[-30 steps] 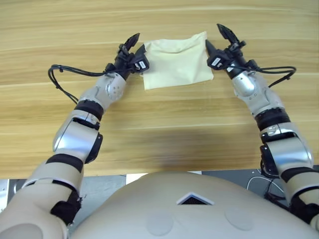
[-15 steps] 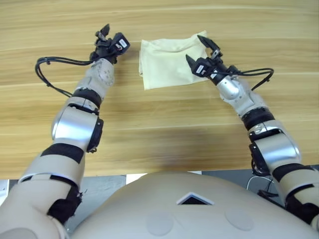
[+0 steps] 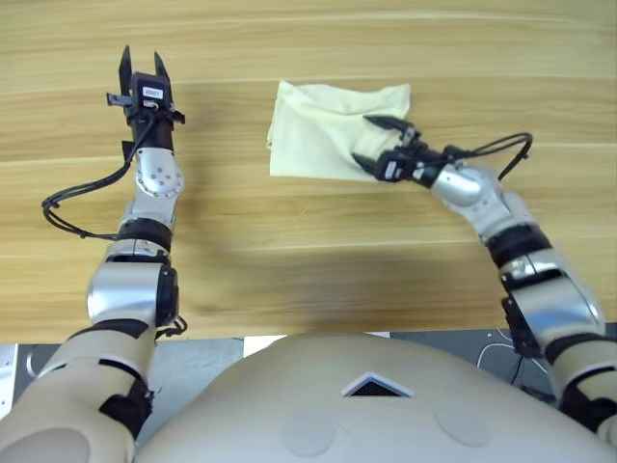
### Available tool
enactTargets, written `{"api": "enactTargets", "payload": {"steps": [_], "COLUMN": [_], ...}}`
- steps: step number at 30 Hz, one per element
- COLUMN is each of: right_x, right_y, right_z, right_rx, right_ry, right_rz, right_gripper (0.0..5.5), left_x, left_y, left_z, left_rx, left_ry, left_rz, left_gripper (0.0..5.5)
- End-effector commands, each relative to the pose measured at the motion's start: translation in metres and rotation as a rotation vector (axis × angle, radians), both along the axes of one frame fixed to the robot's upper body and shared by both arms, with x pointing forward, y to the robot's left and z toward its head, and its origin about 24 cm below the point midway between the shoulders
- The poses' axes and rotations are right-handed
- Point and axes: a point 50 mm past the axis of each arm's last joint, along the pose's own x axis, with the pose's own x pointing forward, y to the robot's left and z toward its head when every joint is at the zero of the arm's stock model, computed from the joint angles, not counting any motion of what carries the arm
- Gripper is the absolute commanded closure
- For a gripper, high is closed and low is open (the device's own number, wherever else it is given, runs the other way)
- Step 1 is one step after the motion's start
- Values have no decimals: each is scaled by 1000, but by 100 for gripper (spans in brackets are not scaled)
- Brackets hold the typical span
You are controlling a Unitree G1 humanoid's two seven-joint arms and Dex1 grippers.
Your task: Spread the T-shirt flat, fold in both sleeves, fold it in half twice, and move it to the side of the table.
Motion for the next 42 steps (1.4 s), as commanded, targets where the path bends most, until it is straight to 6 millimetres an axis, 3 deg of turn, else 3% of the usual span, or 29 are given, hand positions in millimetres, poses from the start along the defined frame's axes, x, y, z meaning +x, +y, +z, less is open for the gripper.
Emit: {"api": "enactTargets", "payload": {"steps": [1,3,6,8,14,16,19,23,29,37,42], "right_x": [-51,-53,-32,-25,-20,-17,-14,0,34,68,69], "right_y": [-2,4,10,10,11,11,16,13,1,-10,-12], "right_z": [3,18,51,60,24,18,20,20,16,17,42], "right_rx": [72,157,336,370,172,146,164,167,186,201,405], "right_ry": [95,63,-77,-112,-10,-1,-7,-14,19,6,-114], "right_rz": [65,52,-49,-79,-45,-40,-19,-71,-223,-376,-373], "right_gripper": [205,205,205,205,205,205,205,205,205,205,205], "left_x": [-15,-19,-28,-41,-69,-72,-86,-94,-105,-102,-78], "left_y": [-3,-4,-25,-44,-89,-96,-110,-114,-106,-103,-103], "left_z": [-5,-5,-2,0,-2,-5,-26,-42,-69,-70,-45], "left_rx": [9,13,85,158,271,286,404,501,571,557,495], "left_ry": [-15,-18,-50,-74,-84,-62,53,149,323,309,138], "left_rz": [-51,-63,-228,-372,-656,-709,-876,-963,-988,-951,-797], "left_gripper": [361,361,361,361,361,361,361,361,361,361,361]}}
